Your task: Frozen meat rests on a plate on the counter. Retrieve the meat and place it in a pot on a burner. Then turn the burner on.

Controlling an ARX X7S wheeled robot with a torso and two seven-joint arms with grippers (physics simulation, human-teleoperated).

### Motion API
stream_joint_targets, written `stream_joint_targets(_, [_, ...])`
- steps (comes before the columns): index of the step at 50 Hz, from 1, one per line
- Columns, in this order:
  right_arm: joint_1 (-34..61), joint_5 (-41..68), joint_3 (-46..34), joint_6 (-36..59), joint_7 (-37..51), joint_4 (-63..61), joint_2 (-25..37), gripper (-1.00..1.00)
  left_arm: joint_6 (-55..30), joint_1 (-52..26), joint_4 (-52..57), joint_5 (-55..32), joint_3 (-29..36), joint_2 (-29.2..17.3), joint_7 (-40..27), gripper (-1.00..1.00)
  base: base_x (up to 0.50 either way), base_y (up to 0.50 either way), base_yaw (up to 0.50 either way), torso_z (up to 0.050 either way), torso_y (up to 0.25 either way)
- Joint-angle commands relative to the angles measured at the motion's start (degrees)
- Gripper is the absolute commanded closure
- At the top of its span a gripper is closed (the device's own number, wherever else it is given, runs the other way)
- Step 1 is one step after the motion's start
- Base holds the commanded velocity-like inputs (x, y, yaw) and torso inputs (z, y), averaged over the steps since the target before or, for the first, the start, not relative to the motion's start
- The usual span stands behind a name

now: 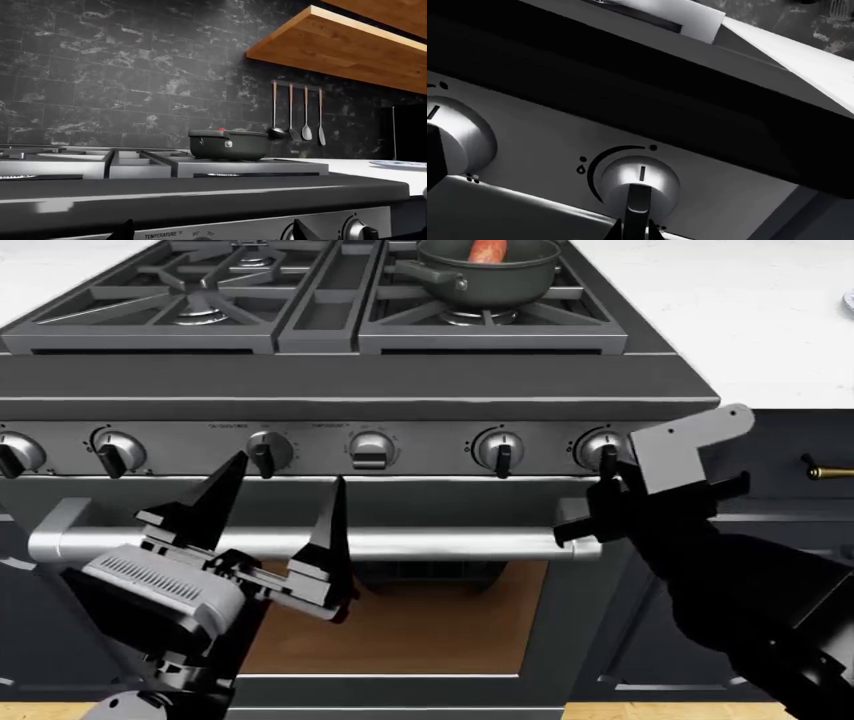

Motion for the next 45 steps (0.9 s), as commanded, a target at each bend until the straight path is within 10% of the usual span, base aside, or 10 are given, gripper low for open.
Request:
stream_joint_targets(1, [0.9, 3.5, -3.3, 1.1, -2.4, -1.2, -0.5, 1.00, 0.2, 0.1, 0.0, 0.0, 0.3, -0.1, -0.1, -1.00, 0.00, 0.00, 0.00, 0.000, 0.000])
stream_joint_targets(45, [8.0, 0.6, -12.3, 12.6, -5.6, -2.9, -0.6, 1.00, 0.4, -0.1, -0.4, -0.3, 0.9, -0.6, -0.4, -1.00, 0.00, 0.00, 0.00, 0.000, 0.000])
